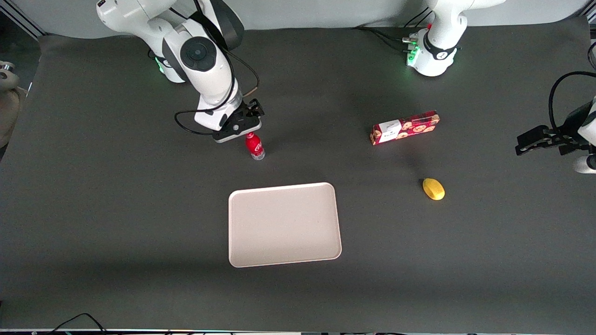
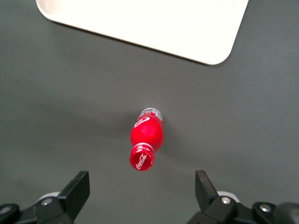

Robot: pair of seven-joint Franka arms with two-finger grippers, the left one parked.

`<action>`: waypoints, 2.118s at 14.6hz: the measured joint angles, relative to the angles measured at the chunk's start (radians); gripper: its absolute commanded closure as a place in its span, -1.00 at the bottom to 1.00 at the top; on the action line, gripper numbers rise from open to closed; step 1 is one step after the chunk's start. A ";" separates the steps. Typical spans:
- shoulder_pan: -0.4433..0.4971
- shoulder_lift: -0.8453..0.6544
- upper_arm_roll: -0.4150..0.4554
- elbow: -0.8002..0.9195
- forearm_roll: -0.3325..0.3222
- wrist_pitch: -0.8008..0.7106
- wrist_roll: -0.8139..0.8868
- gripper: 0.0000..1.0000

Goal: Place coke bottle on tray
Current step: 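Lower the right gripper around the bottle cap and close it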

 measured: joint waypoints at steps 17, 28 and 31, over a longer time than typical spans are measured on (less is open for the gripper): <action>0.003 0.054 0.024 -0.176 0.000 0.266 0.033 -0.86; 0.004 0.057 0.024 -0.174 -0.002 0.266 0.034 1.00; 0.004 0.058 0.024 -0.174 -0.002 0.266 0.034 1.00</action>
